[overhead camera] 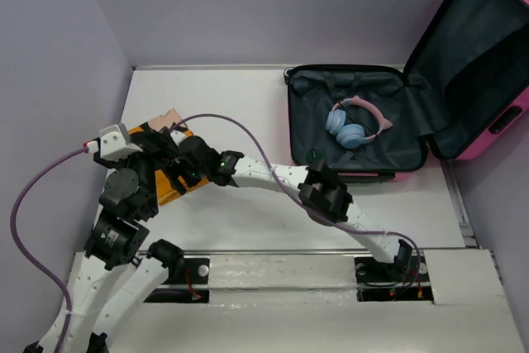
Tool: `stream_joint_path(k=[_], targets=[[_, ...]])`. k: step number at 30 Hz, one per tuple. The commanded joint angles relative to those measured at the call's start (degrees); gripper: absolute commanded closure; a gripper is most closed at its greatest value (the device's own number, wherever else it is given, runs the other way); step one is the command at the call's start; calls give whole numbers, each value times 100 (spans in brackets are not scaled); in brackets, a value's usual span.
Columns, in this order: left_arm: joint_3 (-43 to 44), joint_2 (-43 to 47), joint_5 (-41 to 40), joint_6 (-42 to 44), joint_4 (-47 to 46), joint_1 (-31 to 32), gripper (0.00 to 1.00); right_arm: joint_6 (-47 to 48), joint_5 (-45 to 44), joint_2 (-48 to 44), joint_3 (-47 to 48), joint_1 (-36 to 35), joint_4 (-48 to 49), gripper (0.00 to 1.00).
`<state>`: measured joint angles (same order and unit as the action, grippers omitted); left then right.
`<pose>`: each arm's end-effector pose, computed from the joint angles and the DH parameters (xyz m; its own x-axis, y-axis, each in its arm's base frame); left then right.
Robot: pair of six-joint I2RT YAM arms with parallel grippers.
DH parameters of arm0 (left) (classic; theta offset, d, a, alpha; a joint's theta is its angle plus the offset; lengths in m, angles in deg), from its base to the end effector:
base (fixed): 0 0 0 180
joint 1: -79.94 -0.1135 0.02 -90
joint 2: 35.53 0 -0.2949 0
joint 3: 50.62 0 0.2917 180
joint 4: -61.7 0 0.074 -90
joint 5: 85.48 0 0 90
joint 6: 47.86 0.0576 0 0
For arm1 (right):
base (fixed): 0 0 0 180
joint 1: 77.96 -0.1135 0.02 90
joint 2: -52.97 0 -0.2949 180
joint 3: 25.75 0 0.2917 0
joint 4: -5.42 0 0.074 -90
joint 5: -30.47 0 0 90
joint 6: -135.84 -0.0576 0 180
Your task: Pack the luggage
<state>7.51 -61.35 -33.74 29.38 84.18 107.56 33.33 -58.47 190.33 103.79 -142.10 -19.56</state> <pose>0.1216 -0.0234 0.4182 0.1865 -0.2933 -0.9376 -0.1388 0.9369 -0.3207 0.2767 0.5733 0.2023 -0.4270 -0.3845 -0.8184 -0.8338 0.5177 0.1919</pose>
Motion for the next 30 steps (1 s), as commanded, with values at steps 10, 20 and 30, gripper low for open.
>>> stream_joint_path(k=[10,20,30], targets=[[-47,-291,99,-78,-244,-90,1,1364,-781,1531,1550,-248,-1291,34],[32,-713,616,-166,-130,-107,1,1365,-2031,-251,-1568,147,-116,91],[419,-2056,1672,-650,283,-177,1,1463,-1706,-2643,-4506,1026,696,32]])
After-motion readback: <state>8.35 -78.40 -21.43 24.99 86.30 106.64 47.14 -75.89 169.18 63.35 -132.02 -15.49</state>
